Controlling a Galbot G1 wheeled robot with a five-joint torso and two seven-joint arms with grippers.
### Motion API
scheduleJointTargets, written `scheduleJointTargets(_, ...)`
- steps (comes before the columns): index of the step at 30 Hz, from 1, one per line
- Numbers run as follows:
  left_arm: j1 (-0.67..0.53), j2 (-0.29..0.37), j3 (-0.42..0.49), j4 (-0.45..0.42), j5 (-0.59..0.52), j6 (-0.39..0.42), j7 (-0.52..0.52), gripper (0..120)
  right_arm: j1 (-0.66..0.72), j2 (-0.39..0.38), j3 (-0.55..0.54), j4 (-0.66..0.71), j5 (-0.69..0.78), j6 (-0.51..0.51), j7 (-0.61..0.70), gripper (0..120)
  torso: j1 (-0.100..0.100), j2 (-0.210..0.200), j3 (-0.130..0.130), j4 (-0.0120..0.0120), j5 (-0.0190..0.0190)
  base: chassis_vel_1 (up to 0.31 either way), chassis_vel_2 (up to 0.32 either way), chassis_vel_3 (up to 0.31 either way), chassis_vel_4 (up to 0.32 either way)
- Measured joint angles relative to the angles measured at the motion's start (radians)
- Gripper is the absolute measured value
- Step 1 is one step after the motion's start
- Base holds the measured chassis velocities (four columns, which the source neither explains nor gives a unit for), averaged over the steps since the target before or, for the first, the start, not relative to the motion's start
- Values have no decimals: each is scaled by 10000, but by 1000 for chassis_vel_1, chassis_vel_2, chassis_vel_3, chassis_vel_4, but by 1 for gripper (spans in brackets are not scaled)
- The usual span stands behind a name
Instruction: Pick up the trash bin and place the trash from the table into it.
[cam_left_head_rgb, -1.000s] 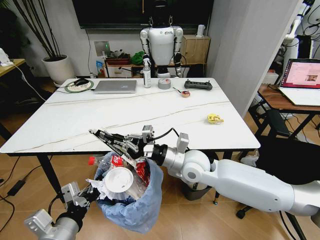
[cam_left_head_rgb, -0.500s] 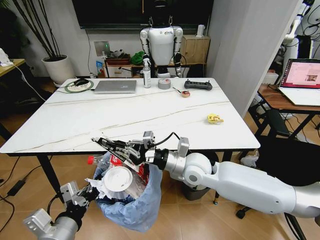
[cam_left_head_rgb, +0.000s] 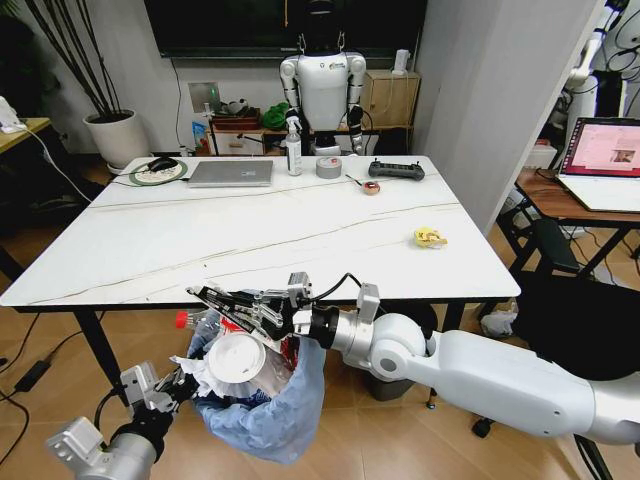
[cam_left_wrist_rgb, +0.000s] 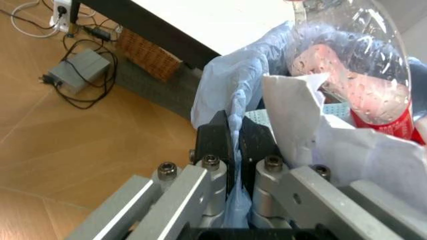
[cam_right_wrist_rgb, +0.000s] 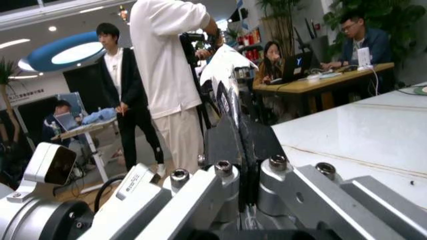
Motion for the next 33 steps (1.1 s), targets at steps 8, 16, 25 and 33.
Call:
scheduleJointTargets(8,-13,24,-36,1,-21,9,-21,0,-8,-78,48,4,-28,4,-132,0,0,0,0,0,0,0,0,0,0)
scheduleJointTargets(16,-21,14,-34,-1,-30,12,-28,0,-36,-72,54,-3,-64,5,-173,0,0,0,0,0,0,0,0,0,0)
scheduleJointTargets(25,-16,24,-50,-3,-31,13,-30,0,-35,-72,55,-41,-97,18,-320,20,0,0,0,0,0,0,0,0,0)
scheduleJointTargets(33,-10,19,-55,-12,-32,13,-30,0,-35,-70,54,-70,-130,25,-339,50,0,0,0,0,0,0,0,0,0)
